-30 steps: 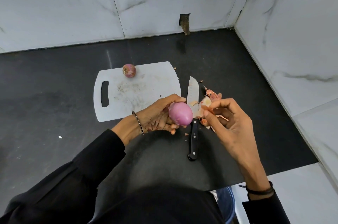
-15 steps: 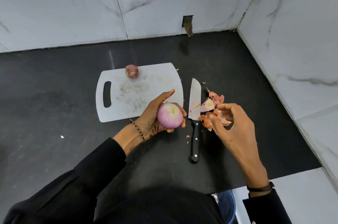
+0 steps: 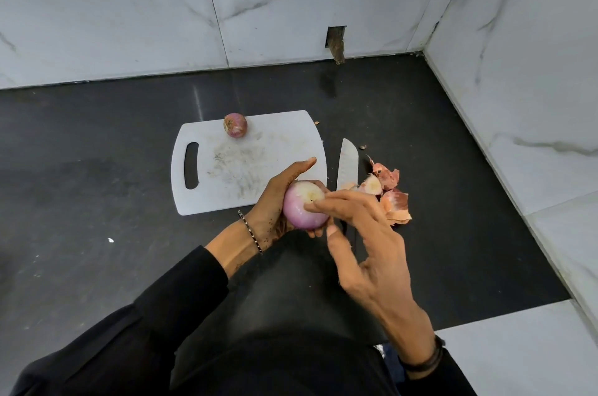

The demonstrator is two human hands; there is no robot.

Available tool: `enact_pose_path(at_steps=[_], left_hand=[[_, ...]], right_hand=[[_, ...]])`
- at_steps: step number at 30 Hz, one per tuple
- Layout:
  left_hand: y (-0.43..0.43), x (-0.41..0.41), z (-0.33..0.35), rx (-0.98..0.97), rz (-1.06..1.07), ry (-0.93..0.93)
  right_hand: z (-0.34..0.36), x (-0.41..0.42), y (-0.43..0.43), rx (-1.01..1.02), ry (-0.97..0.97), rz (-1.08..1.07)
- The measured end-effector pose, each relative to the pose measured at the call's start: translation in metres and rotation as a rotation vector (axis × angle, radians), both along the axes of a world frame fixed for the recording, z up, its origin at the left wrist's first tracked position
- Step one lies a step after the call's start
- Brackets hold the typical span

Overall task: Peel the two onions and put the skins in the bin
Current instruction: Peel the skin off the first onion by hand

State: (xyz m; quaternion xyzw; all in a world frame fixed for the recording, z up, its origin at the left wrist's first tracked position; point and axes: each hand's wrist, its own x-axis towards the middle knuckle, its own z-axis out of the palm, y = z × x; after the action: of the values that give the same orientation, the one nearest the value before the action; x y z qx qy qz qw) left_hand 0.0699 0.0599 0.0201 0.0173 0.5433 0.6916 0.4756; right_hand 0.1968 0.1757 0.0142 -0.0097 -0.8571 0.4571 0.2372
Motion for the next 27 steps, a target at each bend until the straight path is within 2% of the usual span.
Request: enact_pose_path(at_steps=[4, 7, 12, 16, 21, 25, 27], left_hand=[[-0.003, 0.001, 0.003, 0.004, -0.041, -0.002], [-0.001, 0.002, 0.004, 0.010, -0.073, -0.010], [0.002, 0.003, 0.003, 0.006, -0.019, -0.035], [0.002, 0.001, 0.002, 0.023, -0.123, -0.026], [0.000, -0.001, -0.003, 0.017, -0.124, 0.019], [0.002, 0.001, -0.004, 0.064, -0.060, -0.038], [0.003, 0.002, -0.006, 0.114, -0.009, -0.089]], right_hand=[[-0.002, -0.003, 0.002, 0.017, 0.030, -0.099], [-0.001, -0.001, 0.003, -0.025, 0.096, -0.087], [-0.009, -0.003, 0.003, 0.084, 0.007, -0.108], [-0.007, -0.005, 0.008, 0.087, -0.044, -0.275], [-0.013, -0.004, 0.027, 0.129, -0.069, -0.451], [-0.028, 0.000, 0.050, 0.233, -0.239, -0.381], [-0.035, 0.004, 0.059, 0.196, -0.360, -0.340]])
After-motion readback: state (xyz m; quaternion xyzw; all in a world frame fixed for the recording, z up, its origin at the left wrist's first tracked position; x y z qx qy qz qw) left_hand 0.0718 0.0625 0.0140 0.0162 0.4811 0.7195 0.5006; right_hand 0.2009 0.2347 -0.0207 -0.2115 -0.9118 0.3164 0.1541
